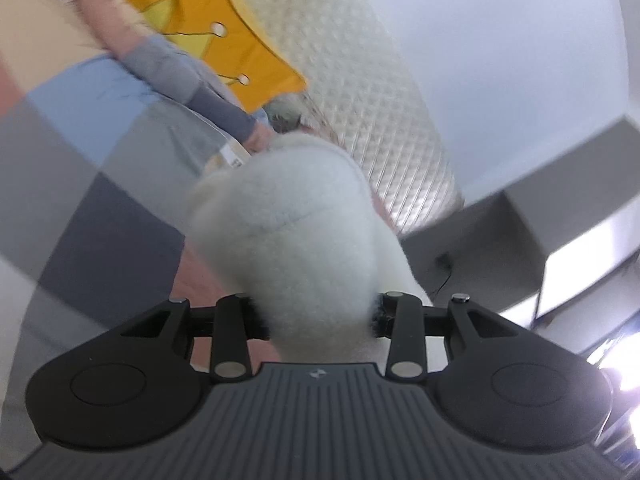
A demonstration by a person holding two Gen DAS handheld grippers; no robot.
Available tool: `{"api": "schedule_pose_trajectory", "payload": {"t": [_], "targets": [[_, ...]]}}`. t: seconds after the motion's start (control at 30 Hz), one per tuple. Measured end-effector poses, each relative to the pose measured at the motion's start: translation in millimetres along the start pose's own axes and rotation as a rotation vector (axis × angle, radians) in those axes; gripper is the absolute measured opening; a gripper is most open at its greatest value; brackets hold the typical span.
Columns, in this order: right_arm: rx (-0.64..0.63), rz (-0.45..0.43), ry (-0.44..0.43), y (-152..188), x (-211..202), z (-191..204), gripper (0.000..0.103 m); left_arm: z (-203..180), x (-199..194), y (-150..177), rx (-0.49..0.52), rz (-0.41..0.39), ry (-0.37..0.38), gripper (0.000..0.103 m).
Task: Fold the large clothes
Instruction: 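Pinch the blanket roll end with the left gripper while the right gripper pinches beside it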
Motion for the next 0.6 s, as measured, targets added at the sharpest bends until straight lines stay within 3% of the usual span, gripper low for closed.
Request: {"api": "schedule_pose_trajectory", "payload": {"t": [0.1, 0.2, 0.3, 0.47, 0.6], "targets": [[0.031, 0.018, 0.048, 12, 8, -31, 0.052, 6, 48, 12, 0.037, 0.016, -0.018, 0.042], [0.071, 0.040, 0.106, 33, 15, -62, 0.052, 33, 86, 31, 0.025, 0.032, -0.067, 0.042], [0.076, 0.080, 0.151, 62, 21, -88, 0.052, 63, 116, 47, 0.089, 0.008, -0.125, 0.043], [0.117, 0.143, 0.224, 124, 13, -114, 0.052, 126, 134, 61, 0.055, -0.004, -0.184, 0.043], [0.190, 0.133, 0.229, 153, -3, -126, 0.052, 145, 134, 67, 0.105, -0.023, -0.137, 0.047]]}}
Point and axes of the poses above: each gripper's, at about its wrist camera, not at the fingertips, and x roughly the way its jaws point, z to its left, y to its underside, the point moved 8 cm from there along x, roughly the way its jaws point, and after that the axes turned 11 degrees about -x, right-handed, at the moved point
